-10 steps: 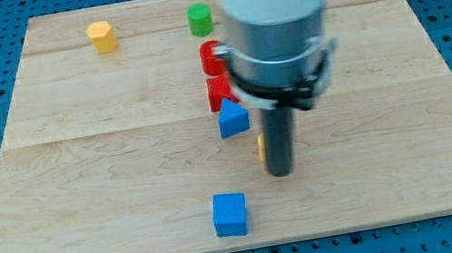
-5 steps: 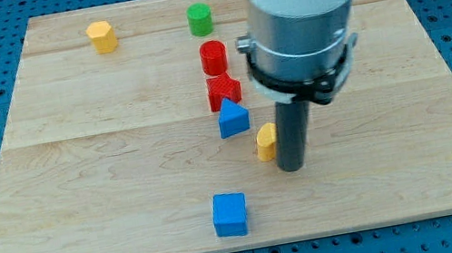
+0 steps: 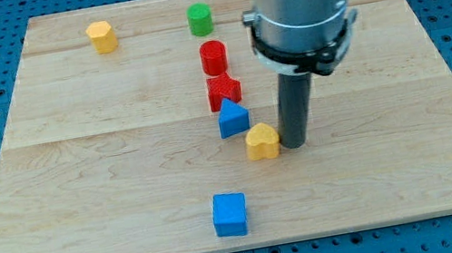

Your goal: Put the yellow heart at the bottom side of the blue triangle

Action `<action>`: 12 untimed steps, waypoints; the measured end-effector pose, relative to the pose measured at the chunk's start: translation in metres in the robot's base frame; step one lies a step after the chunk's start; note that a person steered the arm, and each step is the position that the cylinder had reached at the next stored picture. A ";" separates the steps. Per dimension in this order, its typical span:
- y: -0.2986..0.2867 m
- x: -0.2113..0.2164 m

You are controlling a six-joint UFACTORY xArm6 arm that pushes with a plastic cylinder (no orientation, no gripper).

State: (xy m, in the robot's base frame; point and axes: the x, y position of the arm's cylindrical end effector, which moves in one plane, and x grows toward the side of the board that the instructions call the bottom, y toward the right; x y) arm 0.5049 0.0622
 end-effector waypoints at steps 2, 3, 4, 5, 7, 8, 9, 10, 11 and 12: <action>-0.001 0.010; -0.006 0.013; -0.015 0.020; -0.028 0.032; -0.071 0.050; -0.084 0.048; -0.084 0.037; -0.084 0.032; -0.084 0.027; -0.084 0.024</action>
State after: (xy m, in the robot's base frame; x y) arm 0.5286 -0.0218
